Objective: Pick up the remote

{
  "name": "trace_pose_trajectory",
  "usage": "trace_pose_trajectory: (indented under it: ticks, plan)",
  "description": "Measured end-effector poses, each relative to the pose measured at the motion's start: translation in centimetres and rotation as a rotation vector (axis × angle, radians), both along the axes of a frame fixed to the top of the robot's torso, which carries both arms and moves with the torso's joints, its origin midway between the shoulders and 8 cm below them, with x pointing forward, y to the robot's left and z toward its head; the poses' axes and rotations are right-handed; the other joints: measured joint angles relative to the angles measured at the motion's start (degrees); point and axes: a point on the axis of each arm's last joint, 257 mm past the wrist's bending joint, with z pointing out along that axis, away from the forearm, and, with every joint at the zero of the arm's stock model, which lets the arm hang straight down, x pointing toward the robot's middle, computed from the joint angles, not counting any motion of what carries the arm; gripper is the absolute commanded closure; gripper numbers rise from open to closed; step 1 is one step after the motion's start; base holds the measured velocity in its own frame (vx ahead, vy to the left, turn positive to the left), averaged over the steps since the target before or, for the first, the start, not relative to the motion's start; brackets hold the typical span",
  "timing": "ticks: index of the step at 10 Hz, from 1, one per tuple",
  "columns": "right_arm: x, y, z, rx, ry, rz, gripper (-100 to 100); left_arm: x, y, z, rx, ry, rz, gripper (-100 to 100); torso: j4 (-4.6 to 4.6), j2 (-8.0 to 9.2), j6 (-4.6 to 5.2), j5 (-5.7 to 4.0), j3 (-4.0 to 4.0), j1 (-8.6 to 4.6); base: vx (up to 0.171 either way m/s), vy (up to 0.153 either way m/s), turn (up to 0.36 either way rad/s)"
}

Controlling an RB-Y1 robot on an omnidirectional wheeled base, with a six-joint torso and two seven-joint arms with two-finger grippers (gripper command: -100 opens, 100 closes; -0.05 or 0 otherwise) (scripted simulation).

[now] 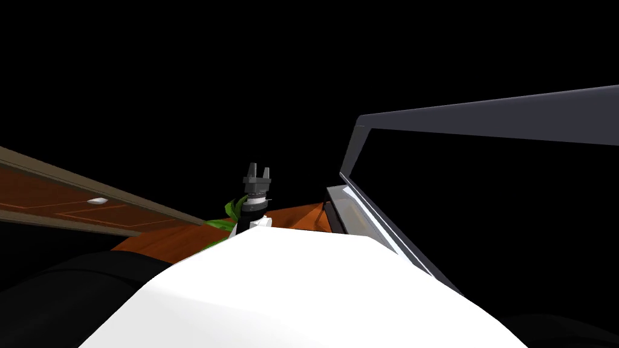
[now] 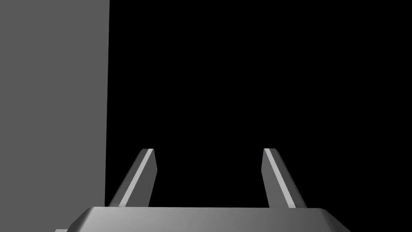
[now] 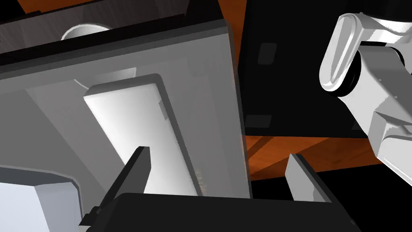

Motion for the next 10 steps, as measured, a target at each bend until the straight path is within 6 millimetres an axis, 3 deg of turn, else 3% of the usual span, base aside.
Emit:
trace_pose_trajectory:
  ticks: [3,6,7,8,10]
  plan:
    - [-4.4,-1.1,-0.2,-0.043,0.088,0.044,-100,0.0,0.0,0.0,0.0,0.0,0.0,0,0.0,0.01,0.05,-0.01,0.0,-0.01,0.08,-0.045,0.262]
    - [-7.1,0.5,-1.1,-0.039,0.139,0.067,-100,0.0,0.0,0.0,0.0,0.0,0.0,0,0.01,0.05,0.07,0.0,0.02,0.04,0.058,-0.038,0.151]
    - [-7.1,0.6,-1.2,-0.04,0.14,0.065,0,0.0,0.0,0.0,0.0,0.0,0.0,0,0.02,0.17,0.1,0.02,0.08,0.13,0.006,-0.005,-0.003]
    - [-7.1,0.6,-1.2,-0.041,0.139,0.065,-100,0.0,0.0,0.0,0.0,0.0,0.0,0,0.05,0.26,0.1,0.04,0.14,0.21,-0.017,-0.011,0.071]
    - [-6.7,1.1,-2.3,-0.039,0.136,0.055,-100,0.0,0.0,0.0,0.0,0.0,0.0,0,0.09,0.45,0.1,0.02,0.25,0.16,-0.05,-0.026,0.063]
